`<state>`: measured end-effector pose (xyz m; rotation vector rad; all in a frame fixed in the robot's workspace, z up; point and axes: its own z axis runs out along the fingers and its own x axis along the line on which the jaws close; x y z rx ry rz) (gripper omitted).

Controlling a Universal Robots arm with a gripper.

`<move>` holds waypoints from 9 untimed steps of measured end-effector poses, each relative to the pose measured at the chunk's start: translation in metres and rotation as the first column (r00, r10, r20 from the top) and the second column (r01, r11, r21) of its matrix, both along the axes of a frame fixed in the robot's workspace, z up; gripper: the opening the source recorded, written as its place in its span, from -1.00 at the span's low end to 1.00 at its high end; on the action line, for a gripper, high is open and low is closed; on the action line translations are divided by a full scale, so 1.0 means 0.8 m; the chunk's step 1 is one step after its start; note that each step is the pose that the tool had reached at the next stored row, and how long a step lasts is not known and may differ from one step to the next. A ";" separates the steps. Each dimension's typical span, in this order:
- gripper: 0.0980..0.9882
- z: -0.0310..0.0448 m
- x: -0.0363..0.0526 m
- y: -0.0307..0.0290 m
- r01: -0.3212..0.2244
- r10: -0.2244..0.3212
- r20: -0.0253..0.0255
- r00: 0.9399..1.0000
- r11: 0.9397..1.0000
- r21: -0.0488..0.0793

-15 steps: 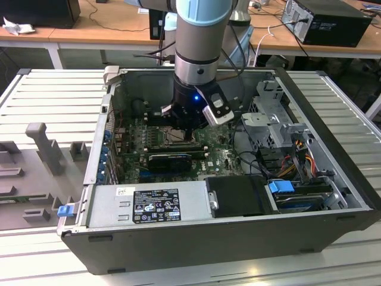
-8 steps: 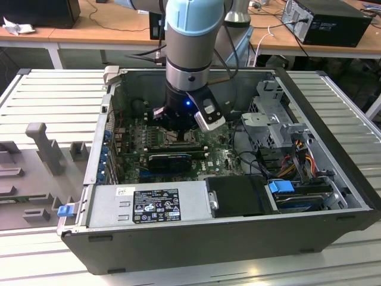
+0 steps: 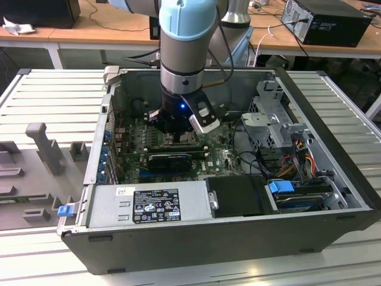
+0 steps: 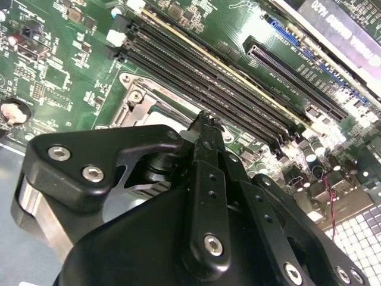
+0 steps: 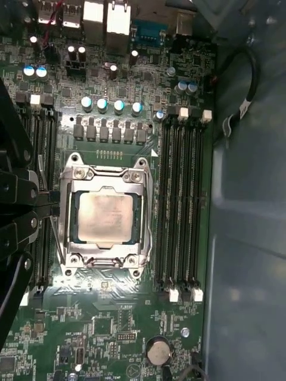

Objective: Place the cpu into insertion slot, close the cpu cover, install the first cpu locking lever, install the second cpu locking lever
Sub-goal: 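Install the second cpu locking lever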

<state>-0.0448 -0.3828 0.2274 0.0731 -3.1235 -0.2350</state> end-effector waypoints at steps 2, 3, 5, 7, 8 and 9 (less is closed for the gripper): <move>-0.98 -0.0018 -0.003 -0.0003 -0.002 0.002 0.000 1.000 1.000 0.005; -0.98 -0.0025 -0.006 -0.0010 -0.003 0.003 0.000 1.000 1.000 0.012; -0.98 -0.0035 -0.012 -0.0026 -0.006 0.006 0.000 1.000 1.000 0.020; -0.98 -0.0053 -0.015 -0.0048 -0.012 0.012 0.000 1.000 1.000 0.026; -0.98 -0.0059 -0.016 -0.0061 -0.014 0.014 0.000 1.000 0.999 0.029; -0.98 -0.0063 -0.017 -0.0078 -0.016 0.016 0.000 1.000 0.999 0.034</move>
